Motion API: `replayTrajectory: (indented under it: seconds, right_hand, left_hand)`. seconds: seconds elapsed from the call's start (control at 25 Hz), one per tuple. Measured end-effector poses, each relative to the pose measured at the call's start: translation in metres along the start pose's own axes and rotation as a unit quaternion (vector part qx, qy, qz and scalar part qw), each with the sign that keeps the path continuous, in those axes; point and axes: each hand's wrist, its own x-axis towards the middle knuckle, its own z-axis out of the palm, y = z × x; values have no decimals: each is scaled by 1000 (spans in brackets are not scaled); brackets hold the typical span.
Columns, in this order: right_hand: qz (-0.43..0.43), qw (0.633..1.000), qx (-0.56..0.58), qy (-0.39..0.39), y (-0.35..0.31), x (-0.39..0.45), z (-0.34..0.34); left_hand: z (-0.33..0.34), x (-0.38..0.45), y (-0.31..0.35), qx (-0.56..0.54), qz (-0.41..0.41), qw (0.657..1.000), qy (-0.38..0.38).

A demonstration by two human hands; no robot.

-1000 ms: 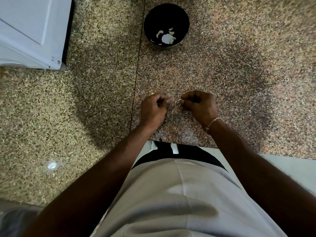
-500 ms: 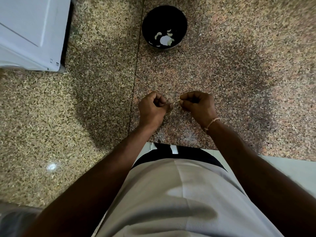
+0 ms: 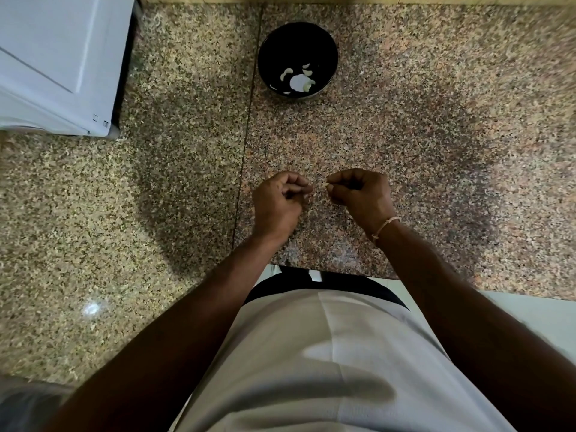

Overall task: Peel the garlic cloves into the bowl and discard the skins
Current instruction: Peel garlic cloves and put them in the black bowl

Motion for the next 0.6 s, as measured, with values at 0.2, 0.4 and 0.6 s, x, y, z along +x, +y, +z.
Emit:
replayTrajectory:
  seconds: [0.2, 0.4, 0.6]
  right_hand:
    - [-3, 1000, -8, -4, 0, 0, -1]
    - [-18, 999, -15, -22, -1, 2, -3]
    - [-42, 998, -27, -43, -5, 3, -8]
  left_hand:
    - [-1, -1, 0, 10, 6, 999, 44]
    - [1, -5, 2, 67, -2, 998, 18]
    - [7, -13, 10, -13, 1, 999, -50]
